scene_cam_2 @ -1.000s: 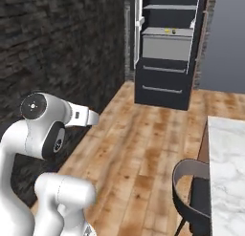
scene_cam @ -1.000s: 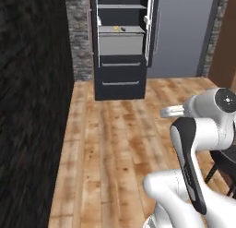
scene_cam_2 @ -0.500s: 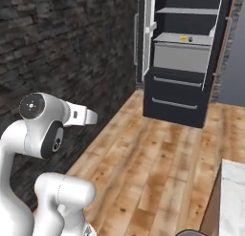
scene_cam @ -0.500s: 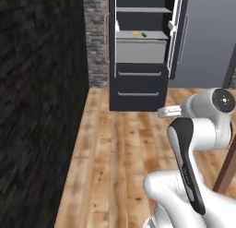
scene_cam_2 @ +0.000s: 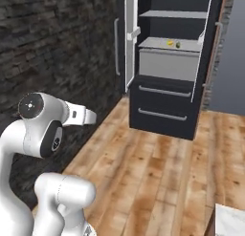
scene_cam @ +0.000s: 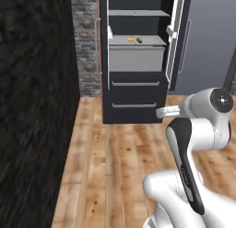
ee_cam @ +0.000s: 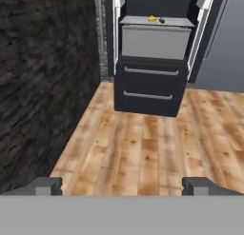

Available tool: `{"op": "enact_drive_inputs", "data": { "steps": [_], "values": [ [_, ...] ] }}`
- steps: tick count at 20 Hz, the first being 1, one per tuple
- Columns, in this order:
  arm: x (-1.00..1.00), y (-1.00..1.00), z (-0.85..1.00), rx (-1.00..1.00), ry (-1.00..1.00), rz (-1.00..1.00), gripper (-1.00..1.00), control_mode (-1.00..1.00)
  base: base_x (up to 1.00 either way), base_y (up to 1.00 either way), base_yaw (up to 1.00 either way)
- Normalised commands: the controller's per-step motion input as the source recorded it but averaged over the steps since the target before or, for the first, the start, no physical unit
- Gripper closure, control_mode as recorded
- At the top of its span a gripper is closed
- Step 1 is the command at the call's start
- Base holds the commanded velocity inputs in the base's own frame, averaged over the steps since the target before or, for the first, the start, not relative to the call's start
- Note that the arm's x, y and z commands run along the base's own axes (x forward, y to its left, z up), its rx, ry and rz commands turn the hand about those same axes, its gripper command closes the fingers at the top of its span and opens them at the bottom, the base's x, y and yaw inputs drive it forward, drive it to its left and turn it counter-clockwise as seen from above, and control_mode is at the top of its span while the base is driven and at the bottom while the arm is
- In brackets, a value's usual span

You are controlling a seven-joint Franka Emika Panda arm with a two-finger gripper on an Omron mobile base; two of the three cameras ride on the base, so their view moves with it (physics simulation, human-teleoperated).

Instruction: Take the cheese, chicken drumstick, and cucumber from the fridge and place them on the plate on the dining counter to create an appetizer plate.

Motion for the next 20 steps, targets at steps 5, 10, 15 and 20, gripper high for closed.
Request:
{"op": "enact_drive_inputs", "data": {
  "steps": [5, 10, 15, 20],
  "values": [
    [0.0, 0.0, 0.0, 0.0, 0.0, 0.0, -1.0, 1.0, 0.78, -0.02, -0.27],
    [0.0, 0.0, 0.0, 0.0, 0.0, 0.0, -1.0, 1.0, 0.82, 0.0, -0.27],
    [0.0, 0.0, 0.0, 0.0, 0.0, 0.0, -1.0, 1.0, 1.0, 0.0, -0.16],
    [0.0, 0.0, 0.0, 0.0, 0.0, 0.0, -1.0, 1.0, 1.0, -0.01, -0.04]
  ]
}}
